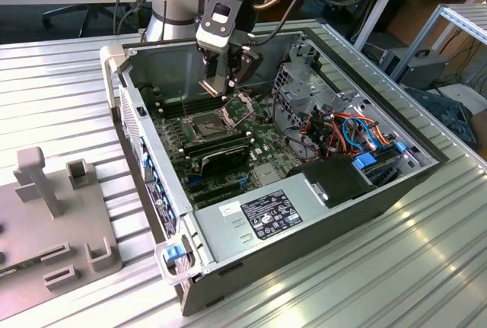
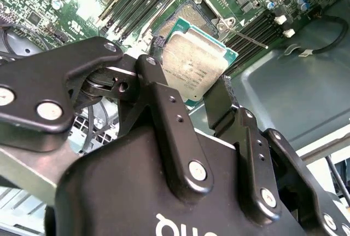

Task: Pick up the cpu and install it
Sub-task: 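Place the cpu into insertion slot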

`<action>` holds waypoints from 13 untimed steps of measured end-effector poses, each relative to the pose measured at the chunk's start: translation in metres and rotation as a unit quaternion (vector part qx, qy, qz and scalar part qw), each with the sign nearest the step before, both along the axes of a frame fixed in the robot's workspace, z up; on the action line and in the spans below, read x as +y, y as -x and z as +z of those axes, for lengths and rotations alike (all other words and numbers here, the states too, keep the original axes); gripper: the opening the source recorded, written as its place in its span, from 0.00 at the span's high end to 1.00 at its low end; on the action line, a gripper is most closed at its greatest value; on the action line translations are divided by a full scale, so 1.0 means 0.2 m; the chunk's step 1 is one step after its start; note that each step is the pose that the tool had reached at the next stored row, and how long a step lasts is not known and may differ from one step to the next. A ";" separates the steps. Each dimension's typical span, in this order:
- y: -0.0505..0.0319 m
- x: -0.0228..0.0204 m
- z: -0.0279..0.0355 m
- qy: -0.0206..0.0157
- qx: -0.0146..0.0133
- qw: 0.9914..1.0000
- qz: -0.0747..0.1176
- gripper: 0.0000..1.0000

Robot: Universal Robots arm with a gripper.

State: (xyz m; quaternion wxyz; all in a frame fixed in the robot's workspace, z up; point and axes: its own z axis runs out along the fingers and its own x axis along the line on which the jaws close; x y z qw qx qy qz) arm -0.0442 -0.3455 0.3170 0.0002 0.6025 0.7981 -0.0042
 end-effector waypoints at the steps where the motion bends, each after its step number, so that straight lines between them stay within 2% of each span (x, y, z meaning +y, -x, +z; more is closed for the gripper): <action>1: 0.000 0.000 -0.001 0.000 0.000 1.000 -0.009 0.45; 4: 0.000 0.000 -0.004 0.000 0.000 0.999 -0.037 0.45; 7: 0.000 0.000 -0.006 0.000 0.000 0.998 -0.064 0.45; 9: 0.000 0.000 -0.009 0.000 0.000 0.996 -0.085 0.45; 10: 0.000 0.000 -0.010 0.000 0.000 0.995 -0.097 0.45; 11: 0.000 0.000 -0.012 0.000 0.000 0.993 -0.115 0.45; 13: 0.000 0.000 -0.014 0.000 0.000 0.991 -0.133 0.45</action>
